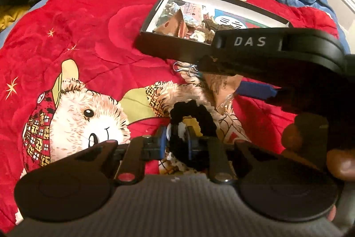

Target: Organize objects

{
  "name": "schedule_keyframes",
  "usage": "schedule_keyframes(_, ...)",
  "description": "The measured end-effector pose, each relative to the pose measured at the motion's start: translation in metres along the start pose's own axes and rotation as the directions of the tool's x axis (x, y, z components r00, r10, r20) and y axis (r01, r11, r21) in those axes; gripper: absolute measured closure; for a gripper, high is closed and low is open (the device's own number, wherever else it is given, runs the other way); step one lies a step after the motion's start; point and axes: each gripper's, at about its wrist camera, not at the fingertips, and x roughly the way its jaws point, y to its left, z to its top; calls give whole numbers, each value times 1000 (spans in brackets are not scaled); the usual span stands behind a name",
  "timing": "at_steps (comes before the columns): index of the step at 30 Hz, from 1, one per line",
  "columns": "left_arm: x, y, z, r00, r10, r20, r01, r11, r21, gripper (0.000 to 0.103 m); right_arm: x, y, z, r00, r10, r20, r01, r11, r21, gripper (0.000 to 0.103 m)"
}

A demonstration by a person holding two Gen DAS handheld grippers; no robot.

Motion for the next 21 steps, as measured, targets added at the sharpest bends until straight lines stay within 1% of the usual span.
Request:
schedule_keyframes(4, 0, -1, 0, 1000, 5, 4, -5, 1000, 12, 81, 8, -5, -2, 1000, 16, -18, -16, 999, 33, 57)
schedule_keyframes(9, -1, 1, 0, 1000, 26, 11, -26, 1000, -4, 81, 8, -7, -2, 999, 28, -16, -28, 998, 52, 62)
schedule_keyframes(12, -1, 2, 0, 1000, 27, 14, -27, 1000, -5, 82, 6, -5, -2, 1000, 27, -10, -27, 999, 43, 63)
schedule_keyframes(15, -4, 1, 0, 999, 32, 34, -32, 999, -2, 82, 2, -3, -1, 1000, 29, 3, -29, 999, 38, 63)
schedule_keyframes(19, -11, -1, -1, 993, 70, 94, -71, 997, 3, 82, -9, -2, 3, 998, 47, 30, -48, 998, 43, 63)
schedule_keyframes(21, -14, -2, -1, 990, 83, 113, -84, 996, 7, 82, -15, -3, 6, 997, 54, 46, -56, 997, 51, 63)
